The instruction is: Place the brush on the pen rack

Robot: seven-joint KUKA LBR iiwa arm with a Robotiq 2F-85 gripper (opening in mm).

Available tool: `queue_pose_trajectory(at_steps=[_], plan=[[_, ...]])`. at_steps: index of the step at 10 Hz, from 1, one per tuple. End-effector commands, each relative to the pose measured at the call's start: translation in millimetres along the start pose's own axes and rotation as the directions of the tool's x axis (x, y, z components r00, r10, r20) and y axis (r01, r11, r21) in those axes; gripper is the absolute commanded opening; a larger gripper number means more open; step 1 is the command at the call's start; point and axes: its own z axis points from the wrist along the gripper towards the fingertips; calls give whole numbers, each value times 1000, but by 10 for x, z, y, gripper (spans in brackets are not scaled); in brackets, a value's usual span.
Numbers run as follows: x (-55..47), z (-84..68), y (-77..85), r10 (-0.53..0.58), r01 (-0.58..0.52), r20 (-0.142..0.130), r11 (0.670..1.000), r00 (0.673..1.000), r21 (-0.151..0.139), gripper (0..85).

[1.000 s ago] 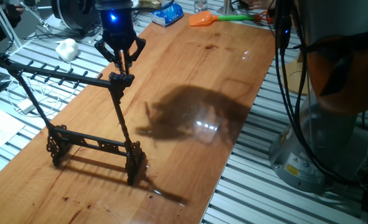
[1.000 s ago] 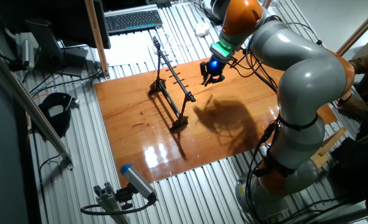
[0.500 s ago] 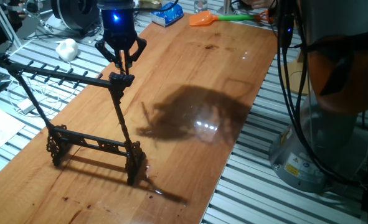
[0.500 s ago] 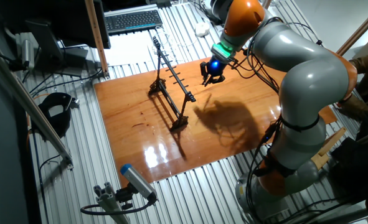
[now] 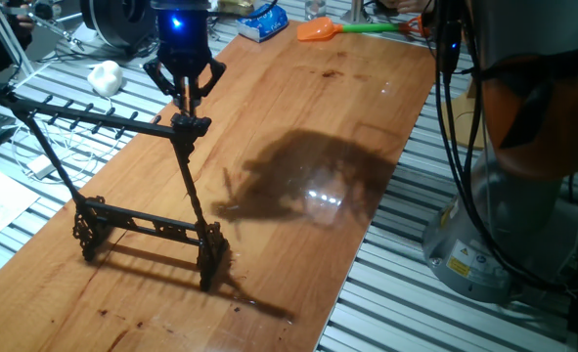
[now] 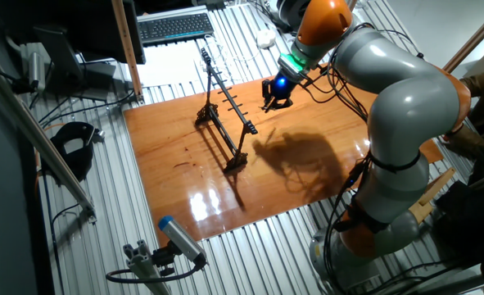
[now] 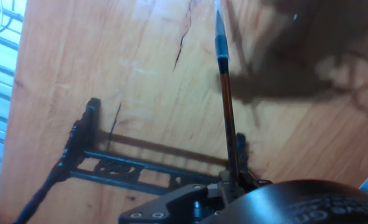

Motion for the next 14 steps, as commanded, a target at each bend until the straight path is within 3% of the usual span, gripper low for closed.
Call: queue_pose_trajectory(at_steps=[1, 2, 5, 10, 12, 14], plan=[[10, 0, 4, 7, -7, -2, 1000, 1000, -4, 0], [26, -7, 9, 27, -27, -13, 999, 1000, -18, 0], [183, -44, 43, 71, -71, -10, 997, 997, -27, 0], [264, -68, 15, 174, -175, -24, 983, 984, -62, 0], [246, -77, 10, 161, -161, -8, 986, 987, -46, 0], [136, -115, 27, 144, -145, -9, 989, 989, -35, 0]])
